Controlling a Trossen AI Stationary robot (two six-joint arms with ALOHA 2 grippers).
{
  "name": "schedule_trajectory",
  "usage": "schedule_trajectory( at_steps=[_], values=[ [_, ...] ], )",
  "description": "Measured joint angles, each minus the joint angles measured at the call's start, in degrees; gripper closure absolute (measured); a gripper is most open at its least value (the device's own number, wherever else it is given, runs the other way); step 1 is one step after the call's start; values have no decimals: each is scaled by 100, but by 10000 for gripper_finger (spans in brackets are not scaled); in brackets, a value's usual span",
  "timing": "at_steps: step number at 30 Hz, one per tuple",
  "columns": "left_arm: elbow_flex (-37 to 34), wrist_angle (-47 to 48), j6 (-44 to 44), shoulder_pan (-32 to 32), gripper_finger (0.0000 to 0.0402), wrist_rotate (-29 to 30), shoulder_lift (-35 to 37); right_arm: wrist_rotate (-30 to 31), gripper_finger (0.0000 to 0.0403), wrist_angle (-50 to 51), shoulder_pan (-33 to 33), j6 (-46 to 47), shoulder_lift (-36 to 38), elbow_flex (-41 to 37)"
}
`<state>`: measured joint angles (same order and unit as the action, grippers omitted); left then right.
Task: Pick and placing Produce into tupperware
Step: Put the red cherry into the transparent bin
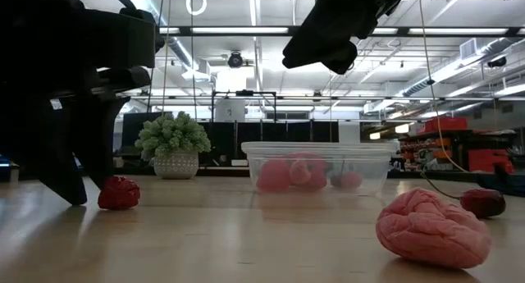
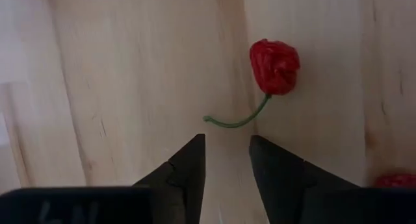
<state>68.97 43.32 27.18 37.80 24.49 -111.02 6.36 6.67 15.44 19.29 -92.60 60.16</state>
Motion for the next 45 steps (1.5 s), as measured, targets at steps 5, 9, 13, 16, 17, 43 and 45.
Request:
schedule_trajectory(
  at_steps=[5,9,13,16,17,43,45],
  values=[
    [-2,-277,0,2,270,-25,0,1,320,12,0,2,0,0],
    [-2,-406,0,2,268,-37,-2,1,319,12,0,48,0,0],
    [-2,-523,2,2,273,-39,-7,-1,320,12,0,57,0,0],
    [-2,-576,20,-6,283,-51,-9,1,321,12,0,59,0,0],
    [-2,-585,20,-11,288,-54,-9,1,320,12,0,59,0,0],
    [-2,-1288,-264,-201,376,-186,-11,1,319,14,0,59,-1,0],
    [-2,-1337,-506,-199,366,-185,-11,-1,320,12,0,57,-2,0]
  ],
)
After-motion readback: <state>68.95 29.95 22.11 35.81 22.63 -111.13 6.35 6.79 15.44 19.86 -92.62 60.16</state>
